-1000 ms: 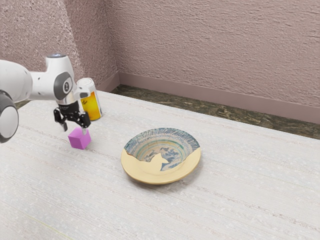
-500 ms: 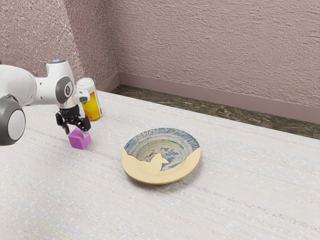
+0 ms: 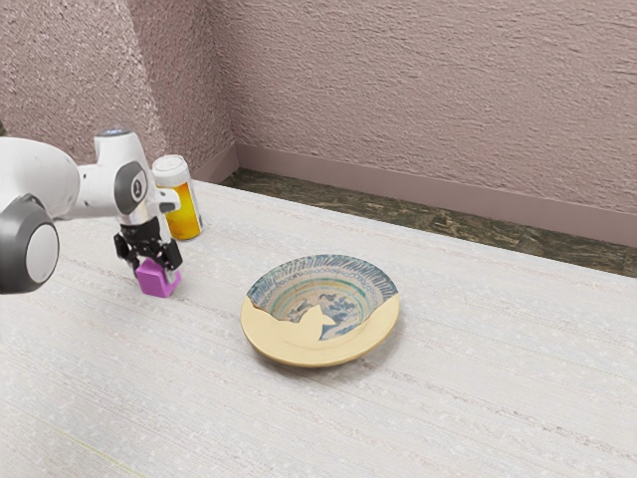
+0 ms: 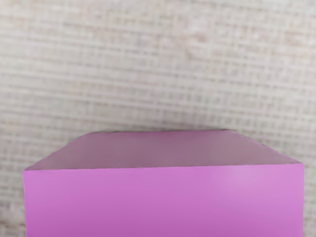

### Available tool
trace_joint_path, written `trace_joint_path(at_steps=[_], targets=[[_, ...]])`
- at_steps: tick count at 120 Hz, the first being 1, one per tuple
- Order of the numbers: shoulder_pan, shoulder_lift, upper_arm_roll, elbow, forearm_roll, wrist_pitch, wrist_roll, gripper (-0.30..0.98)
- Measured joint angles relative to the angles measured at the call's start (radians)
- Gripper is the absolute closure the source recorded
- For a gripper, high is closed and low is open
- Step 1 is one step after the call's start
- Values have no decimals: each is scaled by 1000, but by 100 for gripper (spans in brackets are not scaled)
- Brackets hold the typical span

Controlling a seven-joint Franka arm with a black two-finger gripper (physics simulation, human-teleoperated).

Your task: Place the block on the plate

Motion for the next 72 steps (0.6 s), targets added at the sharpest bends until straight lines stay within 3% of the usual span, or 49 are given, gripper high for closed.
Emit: trace_joint_path(at_steps=[36,72], targets=[[0,2,-1,7,-4,1,21,26],[-26,-40,-2,1,-2,2,27,32]])
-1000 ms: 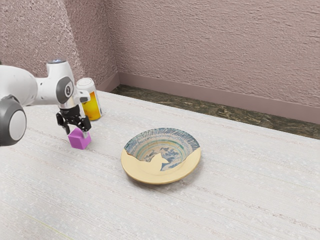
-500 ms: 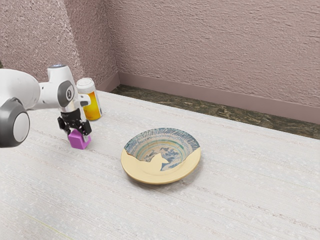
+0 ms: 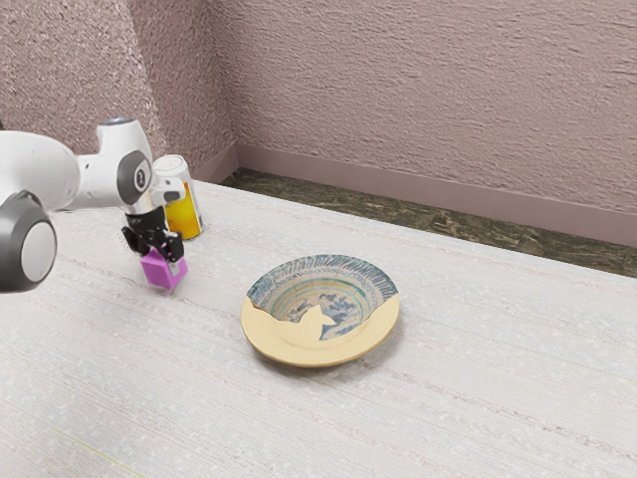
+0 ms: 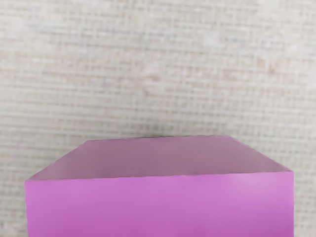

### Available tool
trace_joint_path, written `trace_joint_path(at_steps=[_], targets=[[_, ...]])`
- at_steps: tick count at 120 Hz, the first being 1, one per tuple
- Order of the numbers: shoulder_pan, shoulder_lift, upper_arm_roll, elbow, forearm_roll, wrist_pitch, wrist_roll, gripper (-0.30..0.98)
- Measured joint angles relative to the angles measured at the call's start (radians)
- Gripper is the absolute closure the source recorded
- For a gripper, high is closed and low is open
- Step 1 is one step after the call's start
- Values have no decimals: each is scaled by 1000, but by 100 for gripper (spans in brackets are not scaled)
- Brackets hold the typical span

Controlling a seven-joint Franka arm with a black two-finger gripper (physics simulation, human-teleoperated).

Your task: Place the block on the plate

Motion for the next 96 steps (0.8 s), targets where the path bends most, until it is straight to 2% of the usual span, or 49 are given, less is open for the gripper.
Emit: trace_joint_path(at_steps=[20,46,65,96], targets=[[-93,-113,-5,-54,1,-11,-32,32],[-146,-243,-130,-115,10,-52,-144,31],[-149,-251,-236,-121,26,-64,-249,32],[-150,-194,-328,-109,66,-53,-399,32]])
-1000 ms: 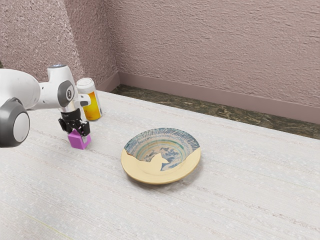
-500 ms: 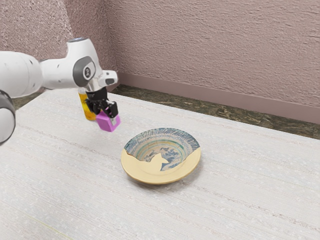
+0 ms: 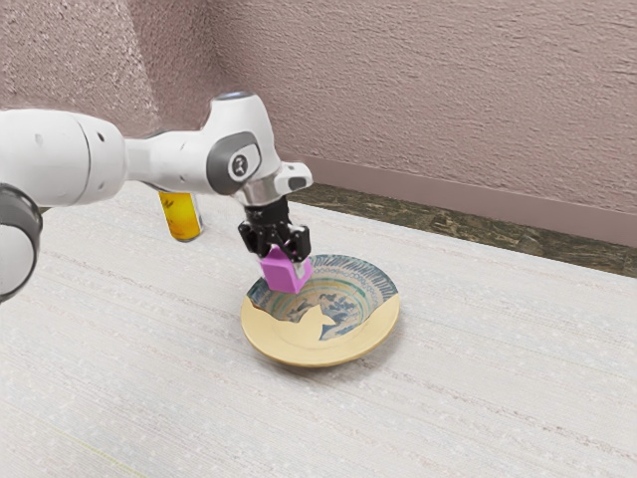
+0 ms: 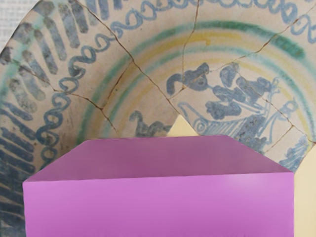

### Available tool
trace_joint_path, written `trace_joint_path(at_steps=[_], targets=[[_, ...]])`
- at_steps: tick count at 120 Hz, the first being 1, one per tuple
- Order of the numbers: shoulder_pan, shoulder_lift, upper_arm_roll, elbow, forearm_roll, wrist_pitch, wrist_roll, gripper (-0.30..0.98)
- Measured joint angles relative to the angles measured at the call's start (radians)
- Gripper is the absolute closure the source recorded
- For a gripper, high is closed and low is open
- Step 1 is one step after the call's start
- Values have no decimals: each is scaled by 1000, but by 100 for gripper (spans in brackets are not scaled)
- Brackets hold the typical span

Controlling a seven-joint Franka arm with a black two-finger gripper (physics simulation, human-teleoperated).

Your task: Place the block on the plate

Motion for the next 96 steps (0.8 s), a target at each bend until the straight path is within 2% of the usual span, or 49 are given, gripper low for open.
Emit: trace_joint_path(at_steps=[22,53,86,96], targets=[[-12,54,-17,16,13,19,-78,32],[-28,40,-17,17,27,39,-146,10],[-38,-2,-9,9,37,35,-170,3],[-59,-36,18,12,70,33,-173,2]])
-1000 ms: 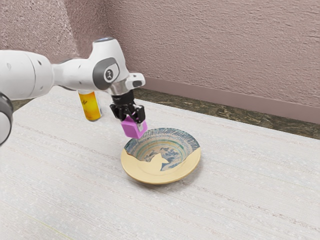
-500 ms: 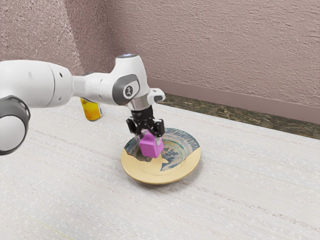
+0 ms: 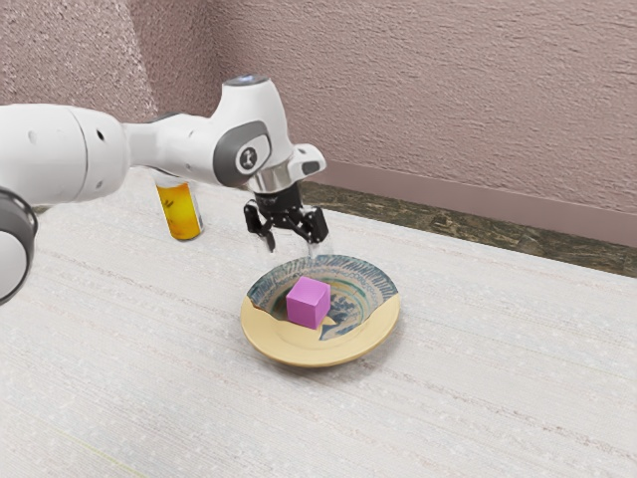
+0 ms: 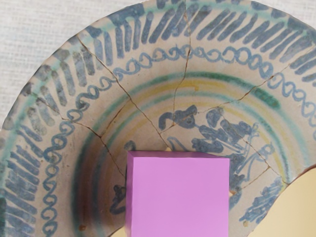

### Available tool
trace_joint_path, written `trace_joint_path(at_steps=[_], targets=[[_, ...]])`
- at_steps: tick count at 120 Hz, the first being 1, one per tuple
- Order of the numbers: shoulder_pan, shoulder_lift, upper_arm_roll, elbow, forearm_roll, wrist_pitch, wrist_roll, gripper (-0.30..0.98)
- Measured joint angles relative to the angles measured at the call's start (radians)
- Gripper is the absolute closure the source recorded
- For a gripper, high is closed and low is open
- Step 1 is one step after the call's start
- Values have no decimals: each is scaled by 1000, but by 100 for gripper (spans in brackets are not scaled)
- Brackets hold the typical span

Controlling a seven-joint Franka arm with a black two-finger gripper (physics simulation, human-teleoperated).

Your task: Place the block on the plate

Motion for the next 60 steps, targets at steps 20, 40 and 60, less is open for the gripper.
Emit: trace_joint_path(at_steps=[20,40,60], targets=[[-8,-105,27,-5,72,-22,-5,1],[-9,-224,34,-56,108,-81,-9,0],[-9,-317,35,-139,125,-108,-12,0]])
